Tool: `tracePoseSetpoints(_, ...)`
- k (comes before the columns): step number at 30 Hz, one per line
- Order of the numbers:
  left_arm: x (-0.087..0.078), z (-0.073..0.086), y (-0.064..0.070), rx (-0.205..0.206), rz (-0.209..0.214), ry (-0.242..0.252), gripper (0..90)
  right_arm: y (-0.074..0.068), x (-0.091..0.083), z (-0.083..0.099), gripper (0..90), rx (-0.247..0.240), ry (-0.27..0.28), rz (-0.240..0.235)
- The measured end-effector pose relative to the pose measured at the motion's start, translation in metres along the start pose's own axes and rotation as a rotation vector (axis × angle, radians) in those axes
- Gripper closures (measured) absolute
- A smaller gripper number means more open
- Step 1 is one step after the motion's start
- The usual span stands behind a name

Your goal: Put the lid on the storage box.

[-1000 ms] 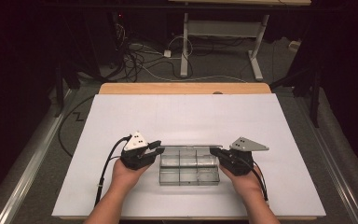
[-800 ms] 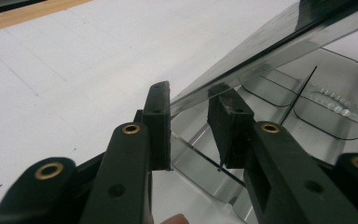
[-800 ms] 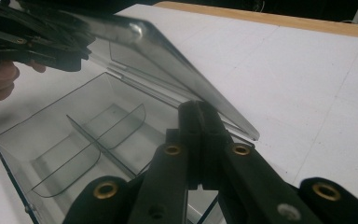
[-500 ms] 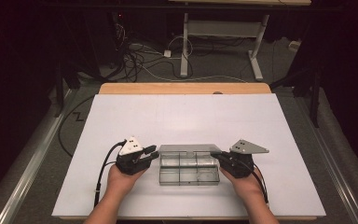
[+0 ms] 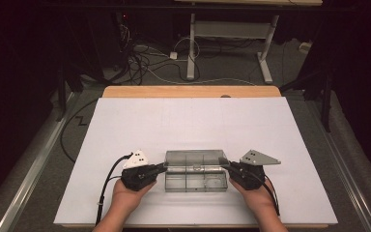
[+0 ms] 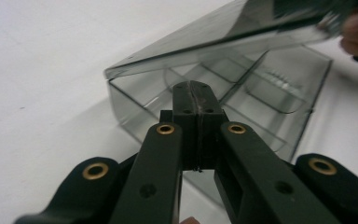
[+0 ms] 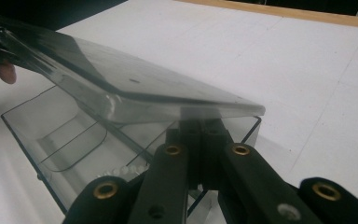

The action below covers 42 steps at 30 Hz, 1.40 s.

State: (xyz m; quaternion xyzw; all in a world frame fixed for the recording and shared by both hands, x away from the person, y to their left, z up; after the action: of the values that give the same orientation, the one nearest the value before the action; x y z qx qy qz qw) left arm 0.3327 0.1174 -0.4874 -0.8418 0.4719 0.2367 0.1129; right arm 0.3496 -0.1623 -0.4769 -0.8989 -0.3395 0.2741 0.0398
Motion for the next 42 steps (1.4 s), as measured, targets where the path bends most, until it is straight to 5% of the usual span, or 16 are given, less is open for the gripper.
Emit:
tracePoseSetpoints(22,-0.002,-0.003,0.013,0.014,0.005,0.029,87.6,-0.004,-0.011,0.01,90.0,-0.008,-0.006,0.001)
tracePoseSetpoints(36,-0.005,0.003,0.017,0.045,0.005,0.009,87.7,0.017,-0.031,0.033,90.0,0.022,-0.054,0.07)
tracePoseSetpoints(42,-0.008,0.005,0.019,0.043,0.007,0.016,87.6,0.027,-0.039,0.046,68.6,0.047,-0.122,0.103)
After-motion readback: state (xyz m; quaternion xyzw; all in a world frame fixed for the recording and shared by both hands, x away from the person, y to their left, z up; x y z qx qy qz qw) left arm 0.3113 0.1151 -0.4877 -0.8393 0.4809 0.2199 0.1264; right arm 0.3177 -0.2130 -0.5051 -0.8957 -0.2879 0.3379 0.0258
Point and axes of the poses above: each handheld gripper's, and its own axes: x roughly forward along the jaws, z roughly out of its underside, y roughly to its right, the point moved 5 cm from there along x, roughly forward along the jaws, and after that the axes turned 11 degrees about x, right-handed, at the moved point
